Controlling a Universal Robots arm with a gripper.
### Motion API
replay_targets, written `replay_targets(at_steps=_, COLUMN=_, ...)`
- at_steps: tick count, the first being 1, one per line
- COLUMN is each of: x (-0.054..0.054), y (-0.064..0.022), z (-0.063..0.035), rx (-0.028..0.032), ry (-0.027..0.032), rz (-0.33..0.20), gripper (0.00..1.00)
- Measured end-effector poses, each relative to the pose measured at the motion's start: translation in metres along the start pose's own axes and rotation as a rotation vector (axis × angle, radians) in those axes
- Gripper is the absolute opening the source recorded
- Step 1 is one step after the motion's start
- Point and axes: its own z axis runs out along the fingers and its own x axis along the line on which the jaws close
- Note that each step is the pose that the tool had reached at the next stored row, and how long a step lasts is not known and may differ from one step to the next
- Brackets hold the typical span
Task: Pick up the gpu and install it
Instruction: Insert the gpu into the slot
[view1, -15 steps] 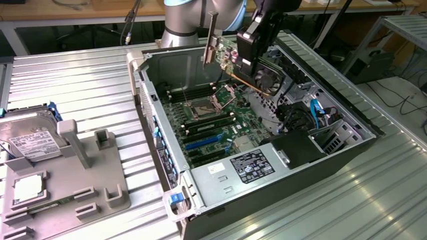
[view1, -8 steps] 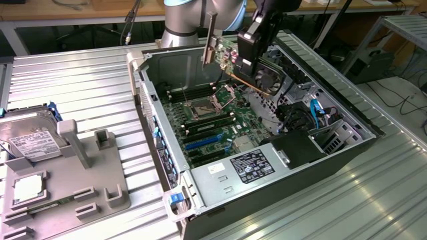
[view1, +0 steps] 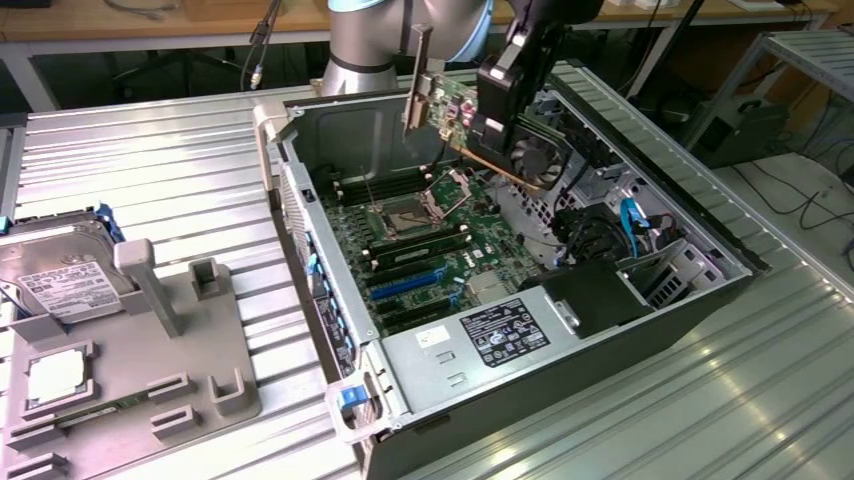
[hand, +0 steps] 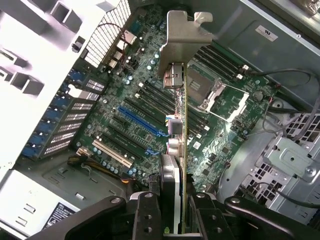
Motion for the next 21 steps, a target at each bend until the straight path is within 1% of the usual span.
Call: replay_targets(at_steps=21, x=0.0, y=0.0, z=0.0, rx=-0.0005, ry=0.0007, rz=-0.084, gripper=0.28)
